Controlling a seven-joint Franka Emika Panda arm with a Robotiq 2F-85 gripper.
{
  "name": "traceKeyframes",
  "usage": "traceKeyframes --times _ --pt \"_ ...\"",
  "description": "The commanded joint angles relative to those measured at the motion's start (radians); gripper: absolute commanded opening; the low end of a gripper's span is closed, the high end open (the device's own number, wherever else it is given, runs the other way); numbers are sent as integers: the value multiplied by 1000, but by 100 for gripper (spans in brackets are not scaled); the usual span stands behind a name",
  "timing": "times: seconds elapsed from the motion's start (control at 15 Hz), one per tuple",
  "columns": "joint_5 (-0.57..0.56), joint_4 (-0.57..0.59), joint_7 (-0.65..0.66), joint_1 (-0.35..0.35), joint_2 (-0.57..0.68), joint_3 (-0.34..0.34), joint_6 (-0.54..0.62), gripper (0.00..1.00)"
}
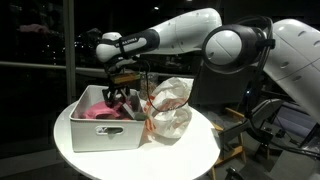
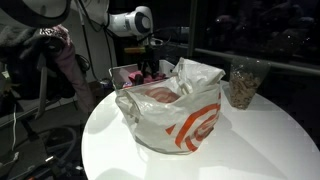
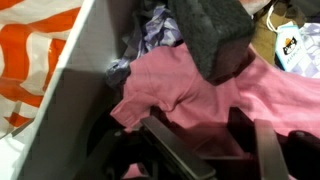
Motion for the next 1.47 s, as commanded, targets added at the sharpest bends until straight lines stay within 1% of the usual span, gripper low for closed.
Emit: traceKeyframes --times 0.0,0.33,0.4,0.6,0.8,1.0,1.13,1.4 --pt "-6 69 25 10 23 -11 -35 44" --pt "4 89 57 0 23 -11 -56 4" --pt "5 93 63 -2 22 -10 -61 1" --pt "44 102 111 -22 -5 6 -58 0" --pt "79 104 157 -39 -50 6 -59 1" --pt "86 83 184 -49 -125 1 -90 1" --pt "90 51 211 -55 -196 -2 -107 1" --pt "118 0 246 -78 -331 7 -72 1"
